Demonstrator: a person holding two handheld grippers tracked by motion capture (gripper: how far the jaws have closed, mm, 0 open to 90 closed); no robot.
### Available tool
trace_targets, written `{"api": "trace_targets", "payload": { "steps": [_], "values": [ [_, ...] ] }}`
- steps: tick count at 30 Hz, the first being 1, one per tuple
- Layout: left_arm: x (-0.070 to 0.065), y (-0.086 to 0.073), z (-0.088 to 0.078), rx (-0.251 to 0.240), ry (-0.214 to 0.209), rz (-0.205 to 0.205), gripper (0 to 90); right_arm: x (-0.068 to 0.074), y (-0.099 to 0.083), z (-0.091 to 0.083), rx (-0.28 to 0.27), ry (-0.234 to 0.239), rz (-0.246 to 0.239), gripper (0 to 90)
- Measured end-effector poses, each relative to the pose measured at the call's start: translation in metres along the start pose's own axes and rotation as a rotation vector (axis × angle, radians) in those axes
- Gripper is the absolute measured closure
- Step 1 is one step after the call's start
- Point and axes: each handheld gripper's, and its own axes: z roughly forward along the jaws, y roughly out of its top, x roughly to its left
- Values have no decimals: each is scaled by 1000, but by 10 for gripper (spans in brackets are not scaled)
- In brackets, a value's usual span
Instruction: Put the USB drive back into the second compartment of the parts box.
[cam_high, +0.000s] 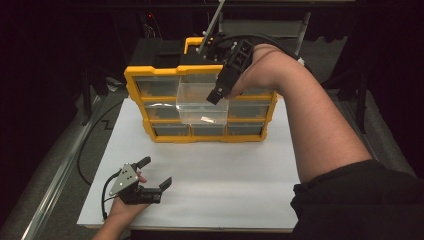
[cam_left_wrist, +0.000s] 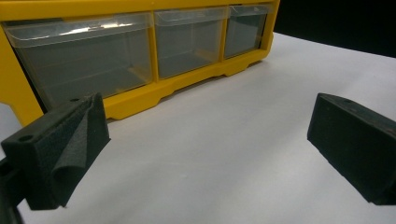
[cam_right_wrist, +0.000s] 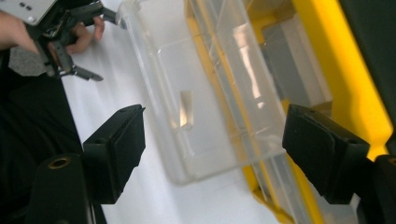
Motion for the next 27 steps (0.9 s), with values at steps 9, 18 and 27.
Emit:
{"api": "trace_targets", "payload": {
  "steps": [9, 18, 27],
  "values": [
    [2, -1, -1, 2, 2, -2, 4, 4, -26, -8, 6, -20, 18, 163],
    [3, -1, -2, 0, 7, -6, 5, 8, -52, -3, 18, -19, 39, 134],
    [5, -1, -3, -2, 11, -11, 4, 9, -79, 8, 40, -19, 69, 72]
  ]
}}
